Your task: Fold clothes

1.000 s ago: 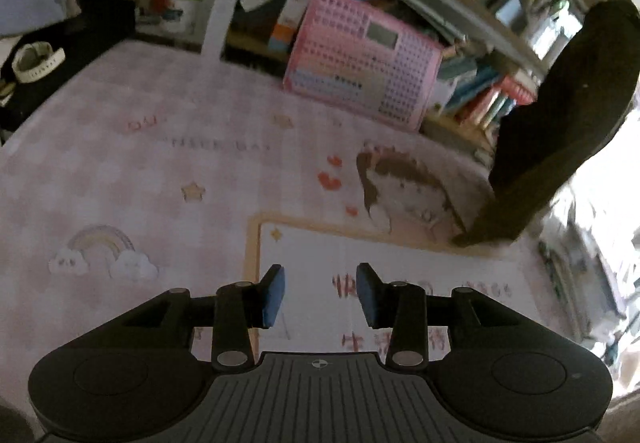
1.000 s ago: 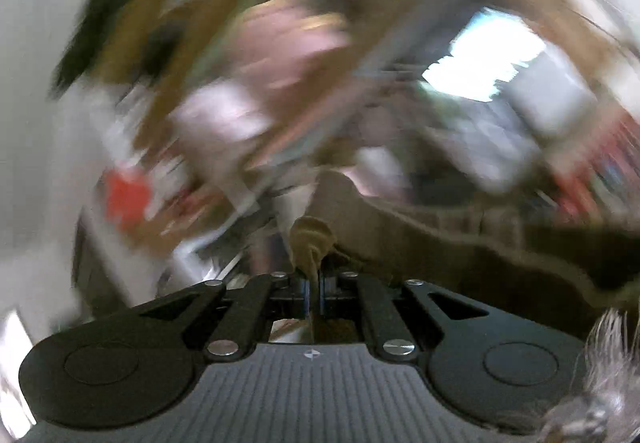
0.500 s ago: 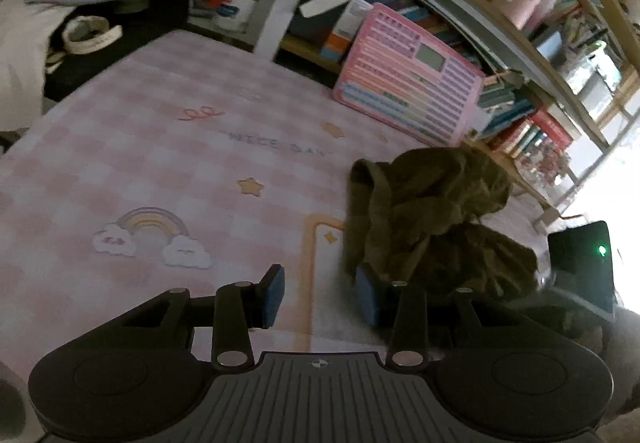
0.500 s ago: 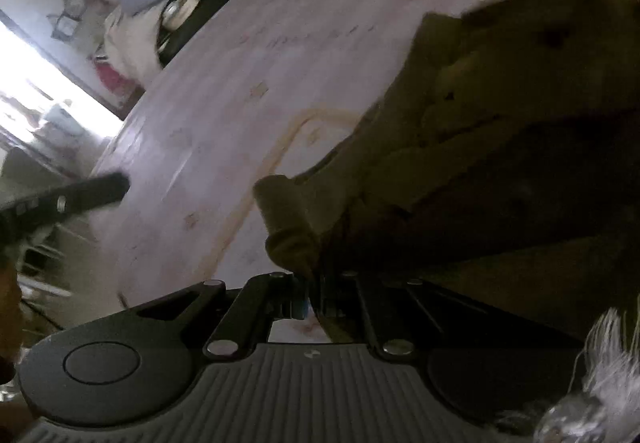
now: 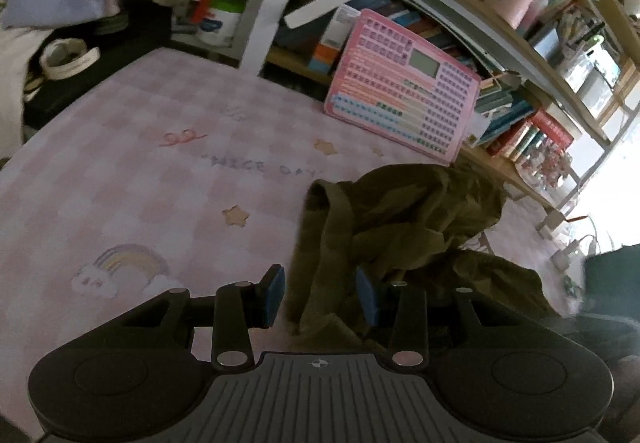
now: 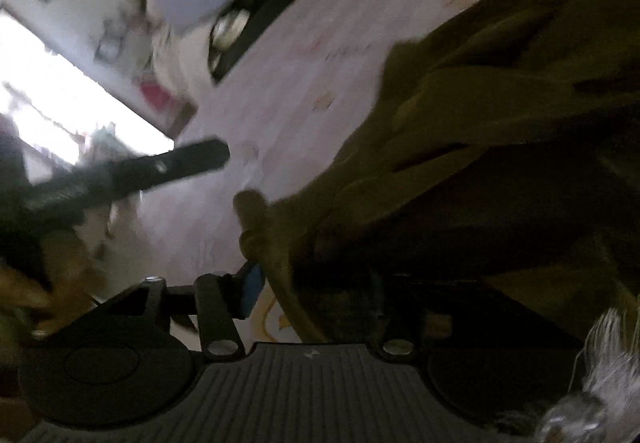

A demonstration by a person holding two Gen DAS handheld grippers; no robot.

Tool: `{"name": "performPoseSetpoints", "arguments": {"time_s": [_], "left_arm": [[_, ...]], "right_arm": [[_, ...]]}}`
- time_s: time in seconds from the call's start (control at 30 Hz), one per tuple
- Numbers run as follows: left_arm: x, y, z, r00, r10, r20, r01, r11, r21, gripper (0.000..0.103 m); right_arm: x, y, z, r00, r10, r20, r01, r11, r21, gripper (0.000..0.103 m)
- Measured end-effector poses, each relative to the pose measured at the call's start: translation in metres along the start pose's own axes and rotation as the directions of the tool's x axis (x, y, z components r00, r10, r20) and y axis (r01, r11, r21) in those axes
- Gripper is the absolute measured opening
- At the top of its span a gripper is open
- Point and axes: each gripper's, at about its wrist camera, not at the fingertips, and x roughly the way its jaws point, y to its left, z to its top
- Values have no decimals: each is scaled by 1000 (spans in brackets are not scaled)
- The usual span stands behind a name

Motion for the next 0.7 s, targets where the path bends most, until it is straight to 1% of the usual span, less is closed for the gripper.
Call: {"name": "performPoseSetpoints", "arguments": {"time_s": [0.07,0.13,0.2,0.23,0.3,0.33,0.43,0.5,0.53,0.6,0.63,0.7], "left_arm": [[7,-5,4,1000,-7,1,7,1000,23,40],[16,-9,9,1000,-14,0,14,999,45,40],[27,-15,14,1000,-23,-4,23,997,71,40],[33,-18,17,1000,-27,-6,28,996,87,40],[46,-24,23,999,-35,-8,36,993,117,40],[54,-28,25,999,-36,-14,37,990,135,40],[76,-40,33,999,-35,-36,42,980,193,40],[89,-47,36,999,-8,-35,16,977,214,40],[94,-48,38,1000,12,-29,-5,977,213,40],[104,-41,43,999,34,-41,-27,985,172,40],[110,-36,45,998,40,-55,-31,989,148,40],[120,-27,49,995,50,-84,-41,994,99,38]], "right_arm": [[-23,-18,-12,995,-75,67,69,994,84,54],[-45,-36,-24,980,-154,126,132,976,171,54],[-68,-54,-36,955,-237,178,186,947,261,54],[-80,-63,-42,939,-279,200,210,929,306,54],[-102,-82,-54,901,-363,238,251,883,396,54],[-112,-89,-60,880,-407,244,277,858,434,54],[-131,-104,-83,816,-540,204,381,769,513,54],[-142,-113,-96,771,-613,175,434,706,560,53],[-144,-115,-102,758,-631,168,441,685,580,54],[-146,-115,-110,731,-665,157,466,653,597,53],[-145,-114,-113,717,-680,152,486,644,591,53],[-141,-108,-113,690,-709,145,541,638,547,53]]}}
